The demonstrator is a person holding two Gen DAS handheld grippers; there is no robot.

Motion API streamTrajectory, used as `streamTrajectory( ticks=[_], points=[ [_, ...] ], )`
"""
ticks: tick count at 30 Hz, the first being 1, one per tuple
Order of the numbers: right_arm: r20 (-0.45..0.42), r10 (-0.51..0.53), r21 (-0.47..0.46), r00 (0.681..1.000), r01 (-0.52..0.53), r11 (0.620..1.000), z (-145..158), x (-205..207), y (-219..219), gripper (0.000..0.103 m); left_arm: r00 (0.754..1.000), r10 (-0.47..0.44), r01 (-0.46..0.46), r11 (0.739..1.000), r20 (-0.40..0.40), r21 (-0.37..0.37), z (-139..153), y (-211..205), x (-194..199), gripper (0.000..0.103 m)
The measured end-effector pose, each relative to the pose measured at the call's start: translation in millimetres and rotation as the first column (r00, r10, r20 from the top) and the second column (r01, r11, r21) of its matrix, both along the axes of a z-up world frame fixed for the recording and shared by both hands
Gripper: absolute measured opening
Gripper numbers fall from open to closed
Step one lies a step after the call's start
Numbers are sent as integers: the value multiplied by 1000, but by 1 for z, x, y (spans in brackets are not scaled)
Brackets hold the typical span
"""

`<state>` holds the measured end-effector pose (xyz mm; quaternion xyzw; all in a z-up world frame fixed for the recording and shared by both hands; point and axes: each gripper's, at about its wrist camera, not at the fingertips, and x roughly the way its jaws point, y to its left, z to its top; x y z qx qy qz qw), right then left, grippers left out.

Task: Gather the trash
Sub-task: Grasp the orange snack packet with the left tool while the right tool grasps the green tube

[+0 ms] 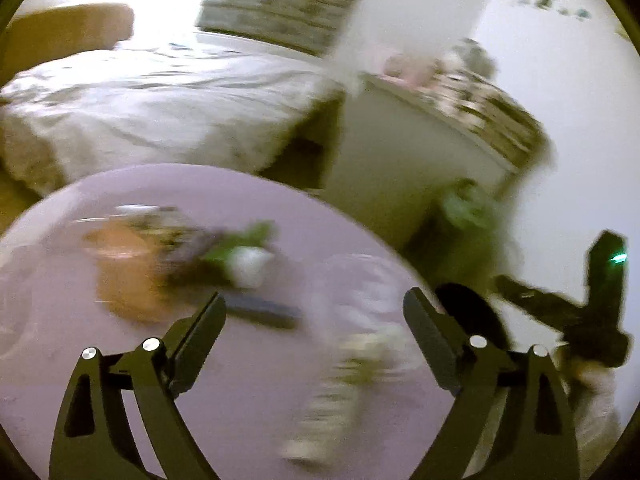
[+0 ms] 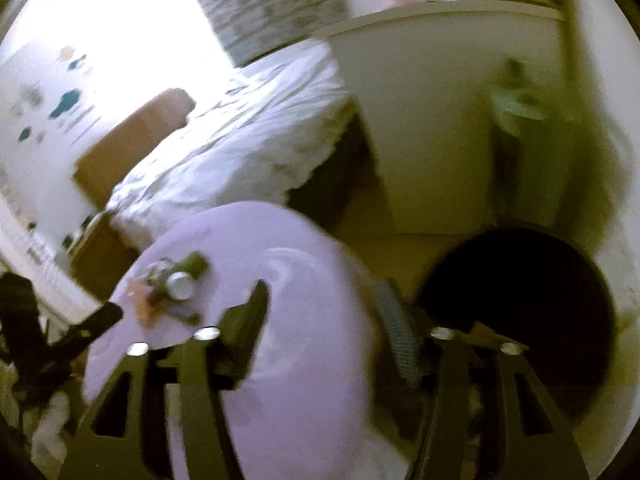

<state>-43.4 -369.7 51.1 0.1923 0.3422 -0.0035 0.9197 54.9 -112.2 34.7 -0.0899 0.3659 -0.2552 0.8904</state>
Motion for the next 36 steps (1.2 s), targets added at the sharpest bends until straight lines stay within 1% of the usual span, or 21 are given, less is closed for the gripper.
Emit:
streamTrajectory(
  ticks=[2,3,5,8,10,12,15,17,18,20,22,23,24,25,26,27,28,29,33,35,36],
  points=[
    [-8,67,6,998,-67,998,7,20,21,71,998,67,-67,997,-1,27,-6,22,10,89],
    [-17,117,27,993,-116,993,10,35,35,71,995,103,-102,994,-2,38,-11,37,17,89],
    [-37,173,67,984,-171,983,12,59,53,71,990,143,-143,988,-10,58,-18,53,28,89],
    [-98,246,116,964,-235,965,7,102,87,71,984,177,-174,982,-29,77,-28,71,44,89],
    [-136,275,137,952,-257,957,1,127,105,71,983,178,-175,981,-40,87,-34,78,54,89],
    [-190,285,151,940,-259,954,-11,155,122,71,984,169,-164,981,-50,99,-38,79,57,89],
    [-259,275,186,926,-231,955,-27,186,133,71,988,145,-137,982,-53,130,-42,74,64,89],
    [-308,262,211,915,-203,956,-42,202,137,64,989,136,-127,980,-49,153,-43,71,68,89],
    [-329,254,217,910,-188,958,-47,211,140,63,990,135,-126,979,-49,158,-44,69,70,89],
    [-352,246,207,903,-181,961,-54,220,147,55,990,132,-121,979,-56,163,-48,67,73,88],
    [-360,234,177,903,-180,968,-57,229,155,51,989,126,-113,980,-71,163,-52,69,77,76],
    [-353,233,171,906,-183,968,-57,231,157,49,989,121,-106,982,-89,154,-55,70,80,73],
    [-349,234,176,907,-182,967,-58,233,157,48,988,122,-108,984,-97,142,-56,71,81,67],
    [-346,234,177,909,-182,967,-59,232,158,44,986,126,-111,985,-108,136,-58,73,82,60],
    [-342,232,172,911,-182,968,-58,233,158,41,985,128,-112,985,-118,134,-60,74,84,56],
    [-339,230,168,912,-182,969,-58,234,158,39,985,135,-120,984,-111,133,-61,77,84,50],
    [-337,228,166,913,-181,969,-58,232,158,35,984,135,-120,984,-112,130,-61,78,84,47],
    [-338,224,165,914,-177,970,-58,231,157,31,985,133,-119,985,-114,122,-62,80,84,46],
    [-338,222,184,915,-167,969,-61,231,154,30,983,132,-121,988,-124,93,-60,87,79,44],
    [-343,214,149,914,-173,974,-58,231,157,30,983,139,-130,988,-121,79,-59,91,75,43],
    [-348,214,104,913,-189,976,-55,231,162,30,983,145,-138,988,-114,69,-57,95,69,43]
  ],
)
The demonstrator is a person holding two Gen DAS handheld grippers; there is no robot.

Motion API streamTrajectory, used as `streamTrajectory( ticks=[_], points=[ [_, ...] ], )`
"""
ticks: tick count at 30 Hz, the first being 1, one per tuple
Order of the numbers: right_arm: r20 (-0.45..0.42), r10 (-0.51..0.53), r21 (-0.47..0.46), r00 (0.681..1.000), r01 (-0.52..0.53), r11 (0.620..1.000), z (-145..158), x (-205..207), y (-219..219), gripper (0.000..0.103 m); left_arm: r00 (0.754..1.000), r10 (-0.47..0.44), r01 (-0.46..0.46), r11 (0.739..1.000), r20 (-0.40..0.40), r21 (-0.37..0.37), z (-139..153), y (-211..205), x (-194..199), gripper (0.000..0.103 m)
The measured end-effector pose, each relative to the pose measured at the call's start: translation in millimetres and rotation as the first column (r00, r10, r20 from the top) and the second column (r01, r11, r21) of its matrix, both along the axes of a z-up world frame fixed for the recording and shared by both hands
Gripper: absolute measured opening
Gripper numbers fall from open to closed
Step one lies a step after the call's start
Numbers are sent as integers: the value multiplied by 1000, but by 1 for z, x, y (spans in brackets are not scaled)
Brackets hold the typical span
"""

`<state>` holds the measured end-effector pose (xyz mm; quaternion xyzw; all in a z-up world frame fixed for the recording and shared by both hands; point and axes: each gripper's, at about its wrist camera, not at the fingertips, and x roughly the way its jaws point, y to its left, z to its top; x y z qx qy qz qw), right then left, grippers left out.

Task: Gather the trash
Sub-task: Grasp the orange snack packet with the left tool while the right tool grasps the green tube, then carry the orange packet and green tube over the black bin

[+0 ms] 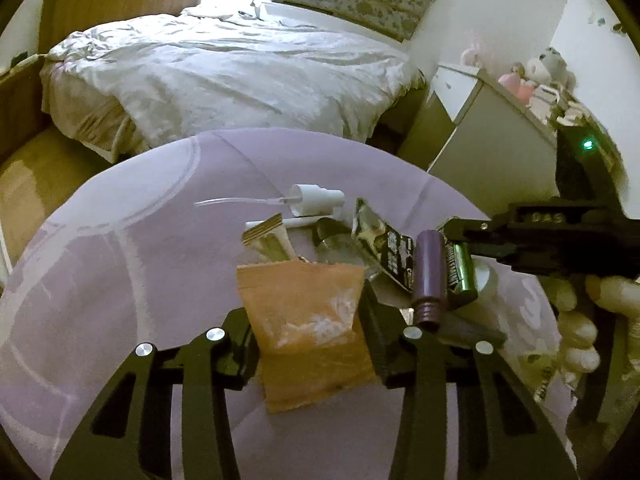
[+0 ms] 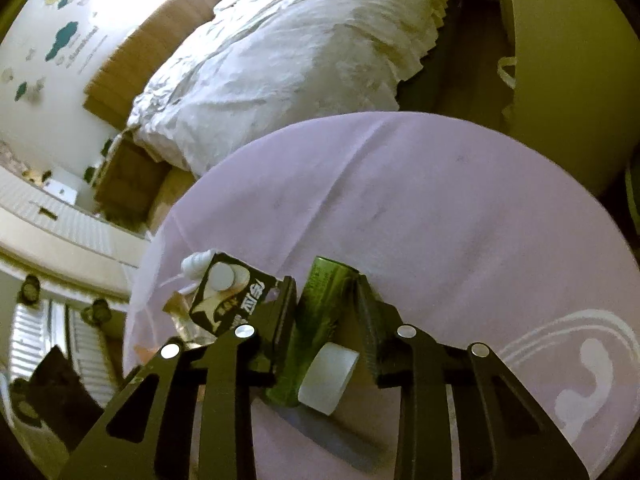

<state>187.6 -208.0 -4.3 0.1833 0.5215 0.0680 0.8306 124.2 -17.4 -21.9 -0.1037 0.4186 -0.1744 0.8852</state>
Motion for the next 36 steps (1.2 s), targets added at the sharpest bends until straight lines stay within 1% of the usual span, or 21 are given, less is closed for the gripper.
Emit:
streamTrajectory(
  ticks=[3,4,6,7,8,10,13,14,15,17,18,19,21,22,25,27,30,34,36],
  points=[
    [-2,48,-143,999,-48,988,0,3,17,31,1000,17,-17,1000,10,-26,6,8,-10,43],
    [-11,61,-172,998,-61,983,-3,5,21,32,1000,20,-20,999,14,-34,9,10,-13,43],
    [11,95,-248,995,-89,965,-3,4,31,32,1000,23,-22,999,22,-44,14,14,-18,43],
    [16,97,-255,995,-90,963,-3,2,32,31,999,23,-21,999,27,-50,16,17,-22,43],
    [20,98,-236,995,-91,968,-4,0,31,25,999,23,-21,998,30,-53,18,18,-25,43],
    [54,86,-179,995,-75,981,-1,-8,27,23,999,23,-20,998,40,-65,24,22,-32,43],
    [191,78,-88,978,-62,994,25,-39,21,21,998,20,-14,996,59,-90,34,27,-44,43],
    [231,76,-73,970,-61,995,34,-50,21,21,998,18,-11,995,65,-95,38,26,-47,43],
    [283,76,-56,956,-62,997,48,-65,19,21,997,13,-5,995,76,-103,43,24,-52,43],
    [360,71,-28,930,-65,997,69,-92,15,21,995,-7,18,994,100,-110,53,19,-59,43],
    [383,66,-22,921,-63,998,78,-101,12,21,994,-16,28,993,109,-111,57,17,-62,43],
    [421,57,-11,905,-58,998,91,-119,6,21,992,-29,43,993,122,-113,62,12,-65,43],
    [459,44,4,888,-51,999,105,-139,-5,21,989,-54,71,990,140,-119,71,4,-71,43],
    [483,25,14,876,-36,999,114,-155,-15,21,985,-74,93,988,155,-120,77,-4,-75,43],
    [516,-19,20,857,10,1000,127,-186,-42,21,975,-128,151,981,181,-122,89,-25,-84,43],
    [532,-51,6,845,57,998,133,-207,-61,21,966,-169,194,974,193,-117,95,-39,-88,43],
    [547,-100,-14,831,128,992,136,-239,-89,21,952,-230,256,960,201,-113,99,-67,-94,43],
    [546,-169,-20,821,214,977,129,-271,-129,21,929,-315,341,931,193,-126,100,-110,-100,43],
    [540,-212,-15,814,261,965,124,-285,-152,21,911,-364,392,910,192,-133,100,-136,-103,43]
  ],
)
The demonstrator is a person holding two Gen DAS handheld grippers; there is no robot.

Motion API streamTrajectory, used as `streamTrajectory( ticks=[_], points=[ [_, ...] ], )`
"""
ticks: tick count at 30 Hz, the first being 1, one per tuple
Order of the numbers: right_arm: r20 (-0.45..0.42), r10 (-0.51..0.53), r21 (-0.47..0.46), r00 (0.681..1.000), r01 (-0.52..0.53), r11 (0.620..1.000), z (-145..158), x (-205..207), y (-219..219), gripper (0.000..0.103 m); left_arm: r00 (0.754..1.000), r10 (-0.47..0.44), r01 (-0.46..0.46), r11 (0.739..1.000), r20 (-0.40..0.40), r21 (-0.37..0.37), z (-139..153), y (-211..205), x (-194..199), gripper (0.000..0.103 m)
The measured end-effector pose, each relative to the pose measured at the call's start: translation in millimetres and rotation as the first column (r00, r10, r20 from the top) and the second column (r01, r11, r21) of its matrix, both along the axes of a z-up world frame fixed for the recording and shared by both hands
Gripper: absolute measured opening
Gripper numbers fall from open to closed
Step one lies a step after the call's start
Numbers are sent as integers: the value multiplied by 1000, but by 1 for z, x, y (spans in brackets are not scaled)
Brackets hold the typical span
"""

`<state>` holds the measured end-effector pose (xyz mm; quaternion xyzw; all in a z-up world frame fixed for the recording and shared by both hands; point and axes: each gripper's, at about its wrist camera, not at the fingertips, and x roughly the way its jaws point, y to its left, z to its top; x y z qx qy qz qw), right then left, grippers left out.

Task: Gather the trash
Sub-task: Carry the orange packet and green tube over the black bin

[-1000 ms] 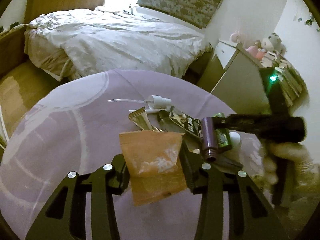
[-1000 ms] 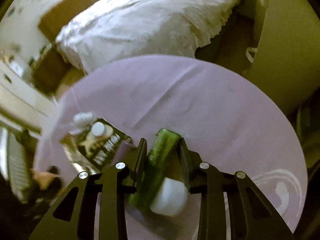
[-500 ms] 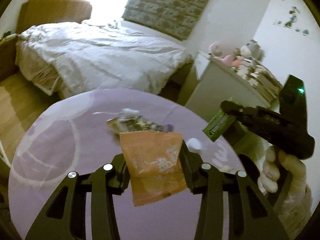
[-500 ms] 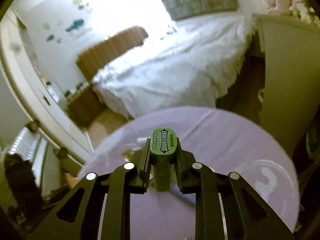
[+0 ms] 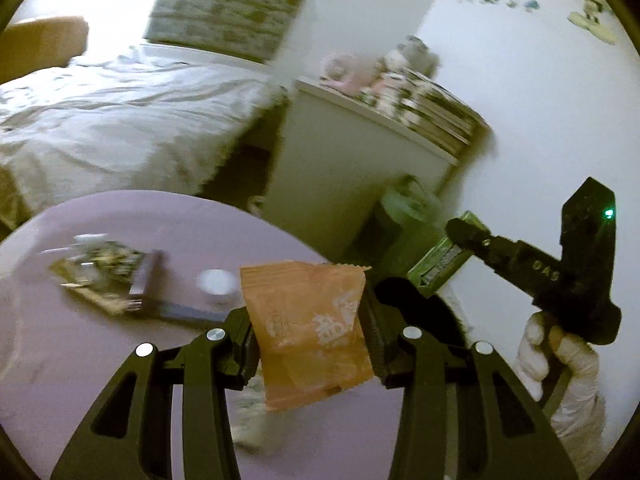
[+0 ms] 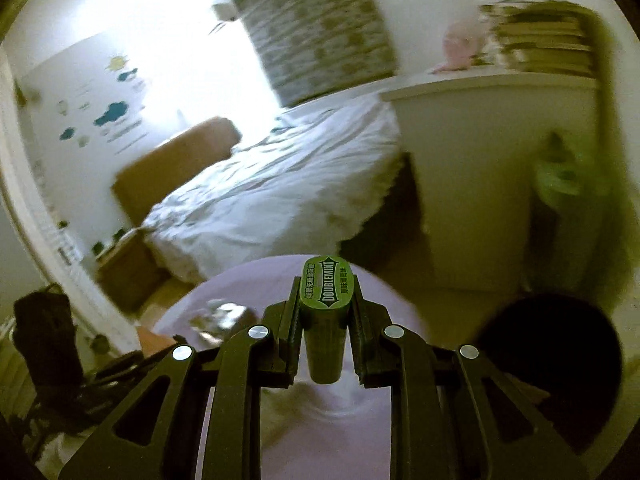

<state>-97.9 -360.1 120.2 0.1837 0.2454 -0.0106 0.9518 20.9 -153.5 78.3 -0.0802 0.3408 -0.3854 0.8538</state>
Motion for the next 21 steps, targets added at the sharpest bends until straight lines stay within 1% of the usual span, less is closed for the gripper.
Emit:
streamTrajectory(
  ticks=[4,8,11,17,21],
  points=[
    [-14,-84,19,996,84,996,-14,-22,-43,21,995,-98,98,995,-10,-7,-3,-48,-6,43],
    [-41,-166,28,985,167,986,-31,-39,-81,21,981,-192,192,981,-25,-8,-10,-95,-13,43],
    [-66,-214,37,975,216,976,-49,-49,-101,21,970,-241,241,971,-44,-8,-16,-122,-16,43],
    [-117,-278,65,954,286,956,-80,-62,-131,21,949,-305,307,952,-76,11,-31,-168,-18,43],
    [-146,-297,85,944,311,947,-96,-65,-144,21,941,-324,329,944,-98,36,-44,-190,-15,43]
  ],
)
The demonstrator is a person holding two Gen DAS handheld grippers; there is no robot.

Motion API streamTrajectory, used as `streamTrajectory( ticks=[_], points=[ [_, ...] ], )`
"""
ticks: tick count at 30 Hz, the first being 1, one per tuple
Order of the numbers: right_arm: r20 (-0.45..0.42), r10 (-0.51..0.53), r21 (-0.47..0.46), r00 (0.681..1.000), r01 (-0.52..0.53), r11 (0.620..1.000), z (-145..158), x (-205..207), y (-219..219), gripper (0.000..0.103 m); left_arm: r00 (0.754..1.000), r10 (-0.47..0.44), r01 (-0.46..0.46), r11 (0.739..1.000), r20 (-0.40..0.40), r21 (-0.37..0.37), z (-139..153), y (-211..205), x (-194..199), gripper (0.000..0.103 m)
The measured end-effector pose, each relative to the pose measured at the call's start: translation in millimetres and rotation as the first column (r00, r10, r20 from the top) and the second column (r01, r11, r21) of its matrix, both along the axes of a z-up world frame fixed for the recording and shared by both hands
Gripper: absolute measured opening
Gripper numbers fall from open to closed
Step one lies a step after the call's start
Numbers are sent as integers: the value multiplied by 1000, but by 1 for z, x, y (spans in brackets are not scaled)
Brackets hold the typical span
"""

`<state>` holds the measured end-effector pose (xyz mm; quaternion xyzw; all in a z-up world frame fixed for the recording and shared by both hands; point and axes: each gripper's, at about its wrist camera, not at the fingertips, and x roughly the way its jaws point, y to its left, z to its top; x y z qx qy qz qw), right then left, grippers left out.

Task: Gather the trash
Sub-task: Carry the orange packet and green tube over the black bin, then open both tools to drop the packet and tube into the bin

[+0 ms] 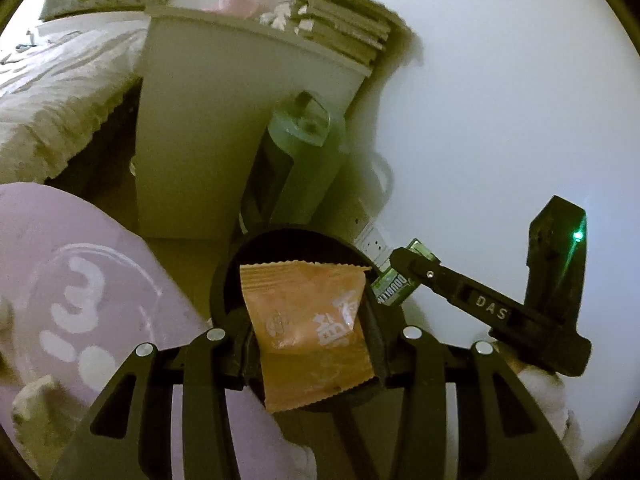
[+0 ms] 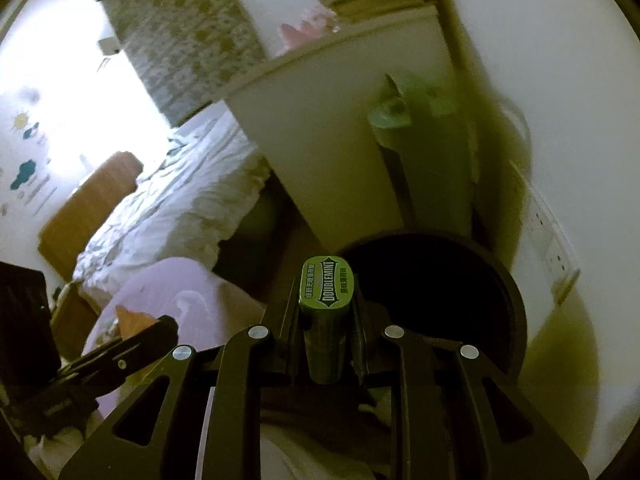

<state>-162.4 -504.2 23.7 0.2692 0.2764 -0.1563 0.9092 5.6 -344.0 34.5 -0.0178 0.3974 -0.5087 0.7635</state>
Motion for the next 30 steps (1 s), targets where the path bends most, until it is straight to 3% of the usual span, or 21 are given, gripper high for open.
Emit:
streamTrajectory(
  ticks=[14,26,27,30],
  points=[
    [-80,-33,70,996,39,997,-52,0,-28,21,998,-50,53,996,-48,67,-28,-40,5,43],
    [-117,-30,77,993,39,996,-63,7,-32,22,996,-68,72,995,-57,72,-31,-55,-1,45],
    [-122,-35,73,992,44,996,-62,7,-32,22,996,-67,71,995,-58,73,-31,-55,-1,48],
    [-132,-36,79,991,47,996,-62,7,-32,22,998,-54,57,996,-42,70,-28,-52,-4,73]
  ],
)
